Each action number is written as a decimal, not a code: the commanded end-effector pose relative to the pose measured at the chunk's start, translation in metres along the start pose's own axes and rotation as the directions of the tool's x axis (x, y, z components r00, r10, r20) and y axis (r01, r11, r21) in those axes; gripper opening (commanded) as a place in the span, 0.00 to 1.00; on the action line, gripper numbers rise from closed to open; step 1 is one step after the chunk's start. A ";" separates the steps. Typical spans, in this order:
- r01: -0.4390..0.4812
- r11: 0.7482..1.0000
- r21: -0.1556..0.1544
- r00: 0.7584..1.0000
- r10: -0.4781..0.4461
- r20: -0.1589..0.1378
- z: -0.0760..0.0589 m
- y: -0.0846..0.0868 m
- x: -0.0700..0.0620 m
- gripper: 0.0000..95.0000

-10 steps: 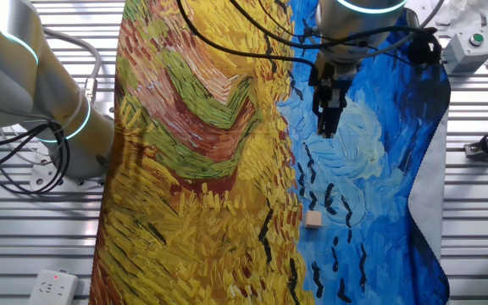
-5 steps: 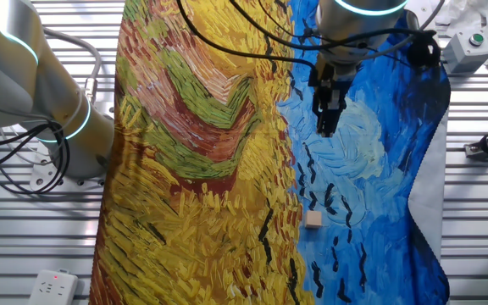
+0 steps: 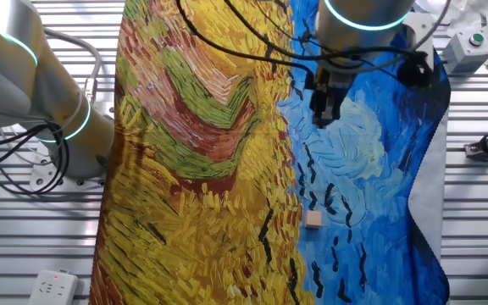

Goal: Pick up the small block on the left and move it to the right

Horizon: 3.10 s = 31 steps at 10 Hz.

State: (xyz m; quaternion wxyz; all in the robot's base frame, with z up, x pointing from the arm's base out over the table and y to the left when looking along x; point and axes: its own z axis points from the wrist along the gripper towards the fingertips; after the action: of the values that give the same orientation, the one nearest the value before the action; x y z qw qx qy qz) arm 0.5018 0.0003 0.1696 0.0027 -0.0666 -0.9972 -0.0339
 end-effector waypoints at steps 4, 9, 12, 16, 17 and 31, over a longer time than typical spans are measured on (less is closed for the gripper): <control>0.002 1.000 0.007 1.000 -0.002 0.002 -0.001 -0.001 0.002 0.00; 0.020 1.000 -0.003 1.000 -0.020 0.010 0.009 -0.017 0.008 0.00; 0.070 0.998 -0.004 0.998 -0.070 0.007 0.010 -0.052 0.016 0.00; 0.105 0.994 -0.005 0.994 -0.105 0.006 0.006 -0.082 0.026 0.00; 0.115 0.993 -0.006 0.993 -0.115 0.004 0.004 -0.089 0.026 0.00; 0.130 0.991 -0.012 0.990 -0.131 -0.043 -0.005 -0.122 0.041 0.00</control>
State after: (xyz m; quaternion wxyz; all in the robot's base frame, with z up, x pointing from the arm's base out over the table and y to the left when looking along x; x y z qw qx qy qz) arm 0.4458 -0.1151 0.1655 0.0235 0.0003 -0.9989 -0.0406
